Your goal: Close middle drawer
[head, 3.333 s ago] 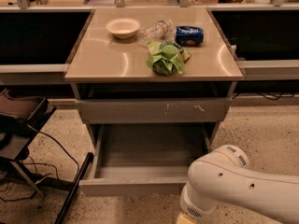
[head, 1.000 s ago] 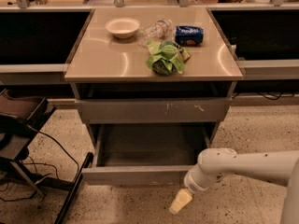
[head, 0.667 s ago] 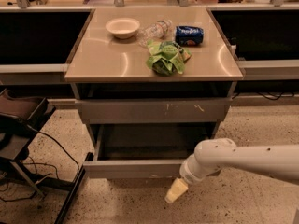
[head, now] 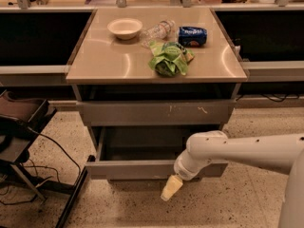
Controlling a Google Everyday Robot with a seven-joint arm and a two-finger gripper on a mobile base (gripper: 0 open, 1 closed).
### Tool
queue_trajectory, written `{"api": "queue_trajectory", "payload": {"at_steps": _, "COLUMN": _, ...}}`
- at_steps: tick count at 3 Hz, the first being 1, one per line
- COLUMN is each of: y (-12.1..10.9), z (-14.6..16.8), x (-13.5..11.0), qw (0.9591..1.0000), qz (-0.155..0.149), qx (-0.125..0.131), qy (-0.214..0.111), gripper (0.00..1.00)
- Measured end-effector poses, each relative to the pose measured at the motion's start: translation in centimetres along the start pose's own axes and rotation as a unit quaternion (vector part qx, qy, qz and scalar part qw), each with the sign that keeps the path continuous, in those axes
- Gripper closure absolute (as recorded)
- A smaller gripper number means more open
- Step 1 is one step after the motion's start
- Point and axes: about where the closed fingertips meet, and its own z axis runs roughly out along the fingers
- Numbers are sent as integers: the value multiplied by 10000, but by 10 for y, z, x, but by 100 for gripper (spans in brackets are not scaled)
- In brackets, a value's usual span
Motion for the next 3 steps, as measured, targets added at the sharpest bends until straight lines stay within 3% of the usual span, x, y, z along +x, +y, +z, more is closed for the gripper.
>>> {"api": "queue_trajectory", "payload": {"at_steps": 1, "y": 15, "z": -20, "x": 15, "qw": 9995, "qz": 73, "qx": 253, "qy": -177, "gripper": 0}}
{"api": "queue_trajectory", "payload": {"at_steps": 2, "y": 39, "z": -60, "x": 38, "qw": 9957, "qz": 177, "qx": 816, "qy": -400, "gripper": 0}}
{"api": "queue_trajectory", "payload": {"at_steps": 3, "y": 65, "z": -68, "x": 63, "qw": 9959, "qz": 287, "qx": 799, "qy": -314, "gripper": 0}}
